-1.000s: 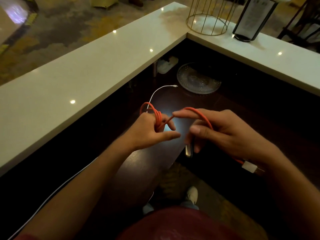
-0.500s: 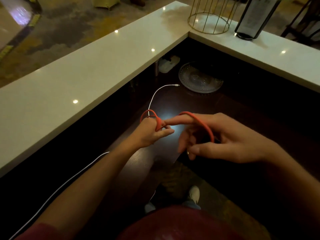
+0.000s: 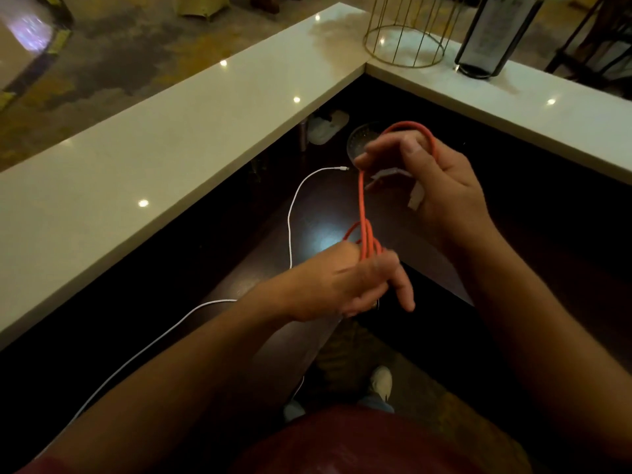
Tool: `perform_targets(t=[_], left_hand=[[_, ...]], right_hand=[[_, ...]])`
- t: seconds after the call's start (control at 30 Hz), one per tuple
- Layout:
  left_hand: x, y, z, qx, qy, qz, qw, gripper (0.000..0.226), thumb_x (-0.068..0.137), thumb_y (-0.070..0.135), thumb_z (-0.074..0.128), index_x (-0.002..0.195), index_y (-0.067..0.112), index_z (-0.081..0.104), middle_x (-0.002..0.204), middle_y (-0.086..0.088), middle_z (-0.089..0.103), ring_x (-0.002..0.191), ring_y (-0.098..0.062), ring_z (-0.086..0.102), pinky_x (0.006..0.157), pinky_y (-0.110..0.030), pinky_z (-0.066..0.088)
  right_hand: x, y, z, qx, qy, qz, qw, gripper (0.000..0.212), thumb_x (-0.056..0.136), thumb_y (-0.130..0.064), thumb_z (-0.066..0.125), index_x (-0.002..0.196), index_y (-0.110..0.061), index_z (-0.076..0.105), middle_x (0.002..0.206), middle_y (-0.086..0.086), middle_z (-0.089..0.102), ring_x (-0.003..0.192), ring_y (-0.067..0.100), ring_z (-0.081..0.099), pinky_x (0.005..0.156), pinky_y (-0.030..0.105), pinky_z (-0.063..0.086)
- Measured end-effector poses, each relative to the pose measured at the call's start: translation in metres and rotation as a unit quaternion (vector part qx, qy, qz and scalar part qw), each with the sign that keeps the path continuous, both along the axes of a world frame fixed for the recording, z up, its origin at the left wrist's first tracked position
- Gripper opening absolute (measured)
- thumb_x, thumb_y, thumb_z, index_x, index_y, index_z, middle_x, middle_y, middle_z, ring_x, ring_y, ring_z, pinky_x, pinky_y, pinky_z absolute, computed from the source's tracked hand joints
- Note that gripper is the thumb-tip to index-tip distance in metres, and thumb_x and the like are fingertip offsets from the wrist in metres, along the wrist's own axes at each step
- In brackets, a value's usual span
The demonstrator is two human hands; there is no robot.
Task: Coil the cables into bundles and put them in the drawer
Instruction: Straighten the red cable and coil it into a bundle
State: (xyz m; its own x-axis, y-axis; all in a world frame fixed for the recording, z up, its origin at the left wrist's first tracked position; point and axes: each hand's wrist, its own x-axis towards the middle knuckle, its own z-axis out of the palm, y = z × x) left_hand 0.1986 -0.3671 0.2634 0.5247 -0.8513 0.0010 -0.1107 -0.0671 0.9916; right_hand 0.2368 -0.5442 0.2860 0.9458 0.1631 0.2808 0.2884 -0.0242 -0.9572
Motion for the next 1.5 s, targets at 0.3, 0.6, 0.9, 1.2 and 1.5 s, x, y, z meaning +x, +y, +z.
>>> perform_targets(t=[0.3, 0.6, 0.9, 1.2, 1.5], left_hand=[[-0.011, 0.016, 0.029, -0.054, -0.045, 0.03, 0.997, 0.014, 0.091, -0.001, 0.064, 0.079, 0.001, 0.07, 0.064, 0.019, 0.062, 0.056, 0.008, 0.057, 0.059, -0.007, 0.041], [0.012, 0.038, 0.027, -0.193, -0.021, 0.227, 0.954, 0.021, 0.088, 0.017, 0.057, 0.07, 0.012, 0.066, 0.043, 0.014, 0.044, 0.034, -0.01, 0.036, 0.04, -0.021, 0.031], [0.04, 0.029, -0.016, -0.208, 0.022, 0.311, 0.927, 0.067, 0.089, 0.07, 0.053, 0.098, 0.005, 0.061, 0.047, 0.005, 0.043, 0.045, -0.017, 0.045, 0.056, -0.026, 0.039], [0.018, 0.015, -0.041, -0.036, -0.043, 0.214, 0.975, 0.056, 0.099, 0.056, 0.044, 0.099, 0.003, 0.063, 0.081, 0.001, 0.07, 0.074, -0.005, 0.063, 0.07, -0.015, 0.045], [-0.002, 0.01, -0.026, -0.079, 0.098, 0.061, 0.99, 0.09, 0.083, 0.086, 0.029, 0.08, 0.002, 0.062, 0.041, -0.002, 0.041, 0.037, -0.013, 0.042, 0.051, -0.022, 0.043]], right_hand=[[0.015, 0.005, -0.067, 0.087, 0.254, -0.041, 0.962, 0.053, 0.099, -0.048, 0.055, 0.06, -0.014, 0.045, 0.053, 0.006, 0.041, 0.046, 0.014, 0.039, 0.051, 0.025, 0.038], [-0.026, 0.012, -0.119, 0.017, 0.288, 0.048, 0.956, 0.057, 0.094, -0.055, 0.057, 0.056, -0.018, 0.036, 0.049, 0.003, 0.031, 0.046, 0.018, 0.03, 0.05, 0.027, 0.033], [-0.06, 0.018, -0.059, -0.306, 0.124, 0.226, 0.916, 0.043, 0.107, -0.029, 0.05, 0.065, -0.018, 0.053, 0.05, -0.018, 0.048, 0.048, 0.001, 0.044, 0.056, 0.011, 0.033], [-0.046, -0.004, -0.006, -0.377, -0.057, 0.049, 0.923, 0.02, 0.097, -0.044, 0.064, 0.088, -0.028, 0.073, 0.072, -0.008, 0.071, 0.065, 0.009, 0.068, 0.061, 0.034, 0.052], [-0.046, -0.007, -0.002, -0.228, -0.027, 0.062, 0.971, 0.035, 0.074, -0.035, 0.086, 0.098, -0.02, 0.065, 0.09, -0.005, 0.072, 0.085, 0.016, 0.072, 0.074, 0.037, 0.058]])
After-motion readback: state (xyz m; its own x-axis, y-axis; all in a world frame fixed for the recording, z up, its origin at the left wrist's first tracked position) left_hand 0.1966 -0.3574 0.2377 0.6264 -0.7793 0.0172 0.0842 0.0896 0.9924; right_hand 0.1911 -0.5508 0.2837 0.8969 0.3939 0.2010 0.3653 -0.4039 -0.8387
